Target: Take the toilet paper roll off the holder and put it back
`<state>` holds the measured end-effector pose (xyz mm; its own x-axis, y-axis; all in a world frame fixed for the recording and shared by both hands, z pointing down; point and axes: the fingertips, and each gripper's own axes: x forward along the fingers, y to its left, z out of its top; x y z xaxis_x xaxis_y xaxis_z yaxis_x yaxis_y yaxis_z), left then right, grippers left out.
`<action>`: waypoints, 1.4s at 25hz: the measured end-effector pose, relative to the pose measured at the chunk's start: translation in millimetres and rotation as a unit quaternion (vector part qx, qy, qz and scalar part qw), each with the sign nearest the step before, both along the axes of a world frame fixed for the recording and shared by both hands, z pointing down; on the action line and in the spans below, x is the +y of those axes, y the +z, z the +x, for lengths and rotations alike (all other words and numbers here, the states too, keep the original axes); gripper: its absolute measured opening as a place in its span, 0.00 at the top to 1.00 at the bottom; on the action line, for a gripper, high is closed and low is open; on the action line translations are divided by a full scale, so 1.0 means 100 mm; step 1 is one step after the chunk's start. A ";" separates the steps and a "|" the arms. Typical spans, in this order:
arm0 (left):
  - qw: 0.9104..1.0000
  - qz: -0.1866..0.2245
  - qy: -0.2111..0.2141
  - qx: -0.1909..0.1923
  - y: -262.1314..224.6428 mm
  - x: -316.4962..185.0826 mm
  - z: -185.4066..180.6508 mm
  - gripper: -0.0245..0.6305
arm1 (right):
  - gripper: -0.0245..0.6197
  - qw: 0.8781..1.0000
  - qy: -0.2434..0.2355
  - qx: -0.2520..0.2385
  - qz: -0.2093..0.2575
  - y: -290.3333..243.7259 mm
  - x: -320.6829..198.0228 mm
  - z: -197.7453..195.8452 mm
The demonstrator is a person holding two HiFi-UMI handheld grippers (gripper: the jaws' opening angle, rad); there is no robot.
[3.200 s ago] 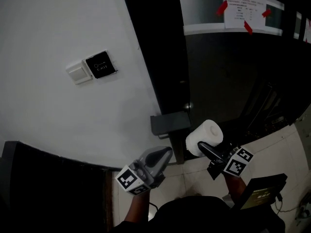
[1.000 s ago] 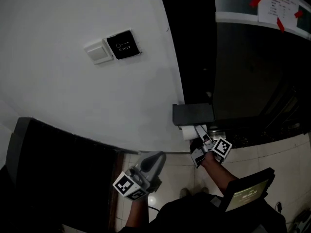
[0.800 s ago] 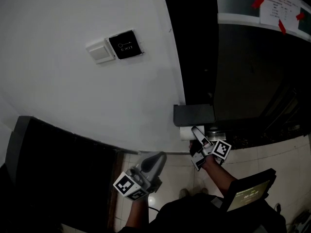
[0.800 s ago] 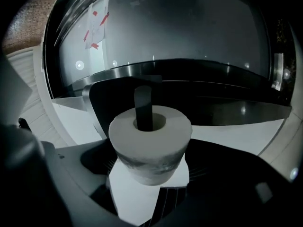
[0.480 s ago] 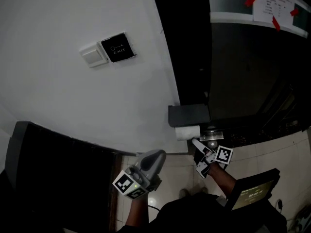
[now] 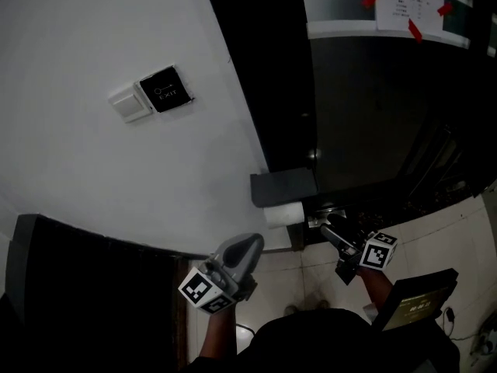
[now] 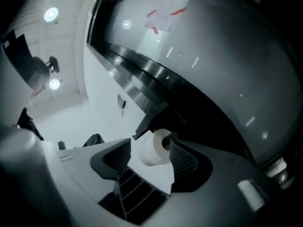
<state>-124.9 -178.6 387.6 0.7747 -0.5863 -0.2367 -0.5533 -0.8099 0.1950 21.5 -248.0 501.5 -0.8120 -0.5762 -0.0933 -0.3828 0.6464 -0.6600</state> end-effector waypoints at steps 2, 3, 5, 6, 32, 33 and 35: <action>1.000 0.004 0.011 0.002 -0.02 -0.02 0.06 0.97 | 0.64 0.996 -0.006 0.052 0.071 -0.28 0.03 -0.03; 1.000 0.007 0.018 0.012 -0.09 -0.03 0.11 0.97 | 0.70 0.992 -0.006 0.075 0.103 -0.42 0.04 -0.05; 0.999 0.013 0.031 0.025 -0.17 -0.05 0.18 0.97 | 0.82 0.983 0.001 0.096 0.155 -0.69 0.05 -0.09; 0.999 0.016 0.037 0.026 -0.19 -0.05 0.21 0.97 | 0.89 0.980 0.005 0.091 0.175 -0.85 0.09 -0.10; 0.997 0.035 0.062 0.025 -0.31 0.14 0.39 0.97 | 0.96 0.947 -0.018 0.094 0.306 -1.64 0.74 -0.41; 0.997 0.035 0.061 0.025 -0.32 0.14 0.38 0.97 | 0.96 0.947 -0.018 0.095 0.307 -1.64 0.74 -0.41; 0.997 0.035 0.061 0.025 -0.31 0.14 0.37 0.97 | 0.96 0.947 -0.018 0.096 0.307 -1.64 0.75 -0.42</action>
